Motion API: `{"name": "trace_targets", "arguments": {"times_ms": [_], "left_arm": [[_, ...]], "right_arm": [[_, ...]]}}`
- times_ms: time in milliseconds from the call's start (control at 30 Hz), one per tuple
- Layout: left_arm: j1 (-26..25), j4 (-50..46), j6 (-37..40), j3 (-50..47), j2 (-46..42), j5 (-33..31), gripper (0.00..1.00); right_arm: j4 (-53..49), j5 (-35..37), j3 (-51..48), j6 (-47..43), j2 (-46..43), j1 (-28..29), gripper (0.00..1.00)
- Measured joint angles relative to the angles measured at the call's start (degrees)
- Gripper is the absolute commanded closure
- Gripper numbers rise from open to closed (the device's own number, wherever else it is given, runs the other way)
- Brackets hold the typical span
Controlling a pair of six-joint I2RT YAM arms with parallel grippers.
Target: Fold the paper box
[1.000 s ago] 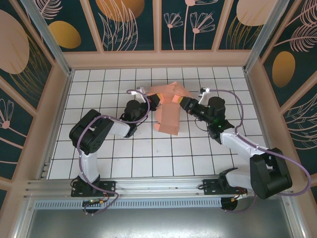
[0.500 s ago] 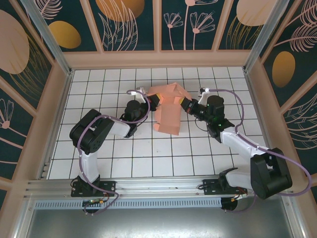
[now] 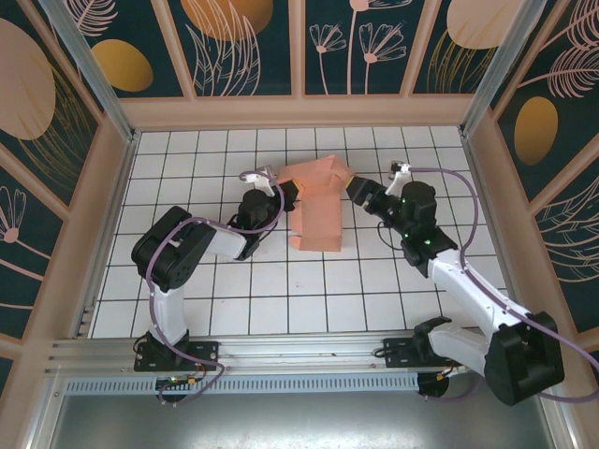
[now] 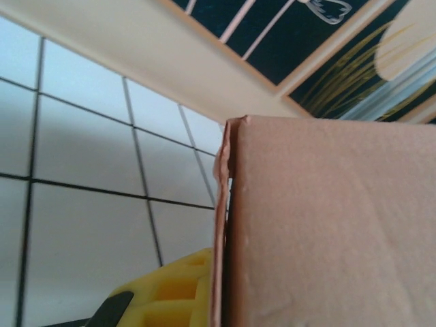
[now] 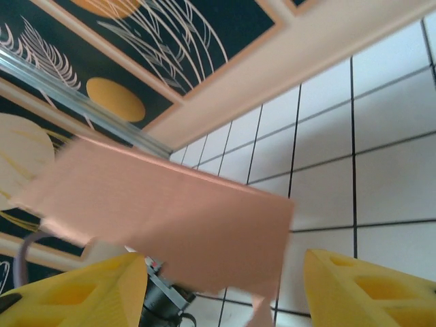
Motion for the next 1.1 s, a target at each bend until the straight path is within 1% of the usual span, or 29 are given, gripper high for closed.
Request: {"name": "trace_targets", "arguments": {"times_ms": [100, 200, 467, 600, 733, 900, 1000, 1100], "left_arm": [[0.0, -2.27, 1.92, 0.37, 0.0, -2.71, 1.0], [0.0, -3.13, 3.91, 0.68, 0.0, -4.9, 1.0], [0.0, -3.58, 8.02, 0.66, -0.02, -9.53, 1.0], [0.0, -3.61, 8.85, 0.66, -0.02, -10.29, 1.0], [0.0, -3.67, 9.27, 0.66, -0.09, -10.78, 1.0], [0.0, -4.24, 9.92, 0.52, -0.92, -11.72, 1.0], [0.0, -4.46, 10.16, 0.48, -1.36, -11.89, 1.0], [0.02, -4.85, 10.34, 0.46, -1.4, -11.89, 1.0]], "right_arm": [[-3.56, 1.79, 4.31, -2.54, -0.35, 0.26, 0.37], [-6.91, 3.93, 9.29, -5.25, 0.92, 2.36, 0.39], [-13.84, 12.22, 22.88, -12.28, 11.56, 13.05, 0.43], [-17.11, 15.58, 28.13, -13.64, 17.79, 16.37, 0.44], [-18.91, 17.64, 29.73, -13.51, 21.7, 16.87, 0.45], [-21.05, 18.75, 29.75, -12.81, 24.41, 16.59, 0.45], [-21.42, 18.95, 29.75, -12.02, 25.4, 16.26, 0.49], [-21.49, 18.86, 29.73, -10.93, 25.64, 15.89, 0.57]]}}
